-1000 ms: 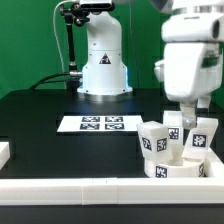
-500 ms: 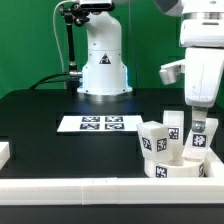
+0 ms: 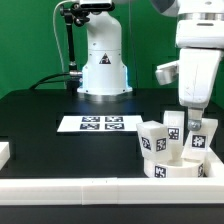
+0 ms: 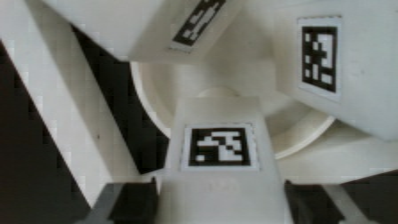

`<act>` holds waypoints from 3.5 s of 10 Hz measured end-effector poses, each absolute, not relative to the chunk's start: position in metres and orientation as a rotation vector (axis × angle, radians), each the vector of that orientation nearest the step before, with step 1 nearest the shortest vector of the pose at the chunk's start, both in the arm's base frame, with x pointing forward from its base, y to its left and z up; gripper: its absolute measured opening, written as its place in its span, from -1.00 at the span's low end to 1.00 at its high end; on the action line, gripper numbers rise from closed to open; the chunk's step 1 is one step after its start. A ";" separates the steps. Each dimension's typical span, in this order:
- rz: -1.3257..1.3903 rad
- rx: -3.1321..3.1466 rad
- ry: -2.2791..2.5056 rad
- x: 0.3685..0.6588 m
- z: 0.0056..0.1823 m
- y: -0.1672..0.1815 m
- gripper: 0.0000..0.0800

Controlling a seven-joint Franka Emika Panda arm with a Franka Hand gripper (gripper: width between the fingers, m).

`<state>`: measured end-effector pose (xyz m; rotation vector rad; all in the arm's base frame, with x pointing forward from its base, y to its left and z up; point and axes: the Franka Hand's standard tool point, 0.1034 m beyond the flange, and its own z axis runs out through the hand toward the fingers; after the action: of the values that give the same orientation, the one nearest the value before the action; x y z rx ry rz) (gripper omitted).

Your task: Assemble stool

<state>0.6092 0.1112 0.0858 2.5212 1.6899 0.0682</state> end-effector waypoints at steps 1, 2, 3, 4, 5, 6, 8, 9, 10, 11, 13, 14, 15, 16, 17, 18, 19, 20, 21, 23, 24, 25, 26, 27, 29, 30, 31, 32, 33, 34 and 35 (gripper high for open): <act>0.070 2.541 1.661 0.609 0.086 0.111 -0.16; 0.073 2.574 1.611 0.609 0.086 0.111 -0.16; 0.079 2.634 1.517 0.609 0.086 0.110 -0.16; 0.086 2.709 1.390 0.610 0.086 0.106 -0.16; 0.092 2.765 1.280 0.611 0.086 0.102 -0.16; 0.094 2.792 1.222 0.611 0.085 0.099 -0.16; 0.126 2.908 0.944 0.613 0.085 0.097 -0.16; 0.132 2.934 0.866 0.613 0.085 0.097 -0.15; 0.136 2.966 0.759 0.613 0.085 0.097 -0.15; 0.140 2.990 0.672 0.613 0.085 0.097 -0.15; 0.147 3.030 0.494 0.613 0.085 0.097 -0.15; 0.151 3.050 0.380 0.613 0.085 0.097 -0.15; 0.152 3.057 0.329 0.613 0.085 0.097 -0.15; 0.159 3.076 0.193 0.613 0.085 0.097 -0.15; 0.192 3.105 0.014 0.614 0.085 0.096 -0.15; 0.208 3.117 -0.090 0.614 0.084 0.096 -0.15; 0.218 3.119 -0.265 0.614 0.084 0.099 -0.15; 0.222 3.113 -0.392 0.614 0.084 0.103 -0.15; 0.220 3.103 -0.541 0.614 0.084 0.106 -0.15; 0.212 3.066 -0.811 0.612 0.084 0.112 -0.15; 0.210 3.046 -0.901 0.612 0.083 0.114 -0.15; 0.205 3.002 -1.067 0.611 0.083 0.116 -0.15; 0.202 2.961 -1.191 0.611 0.083 0.117 -0.15; 0.199 2.932 -1.272 0.611 0.083 0.117 -0.15; 0.180 2.819 -1.557 0.611 0.083 0.118 -0.15; 0.171 2.780 -1.641 0.611 0.083 0.118 -0.15; 0.153 2.709 -1.786 0.611 0.083 0.119 -0.15; 0.137 2.641 -1.907 0.611 0.083 0.119 -0.15; 0.119 2.575 -2.015 0.611 0.083 0.118 -0.15; 0.104 2.503 -2.122 0.611 0.083 0.119 -0.15; 0.092 2.435 -2.212 0.612 0.082 0.119 -0.15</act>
Offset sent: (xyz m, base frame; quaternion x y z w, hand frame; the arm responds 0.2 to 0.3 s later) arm -0.0077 -0.0067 -0.0035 0.0352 0.0153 0.2041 0.9782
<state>0.6120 0.1186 0.0824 2.4346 -2.2120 0.0925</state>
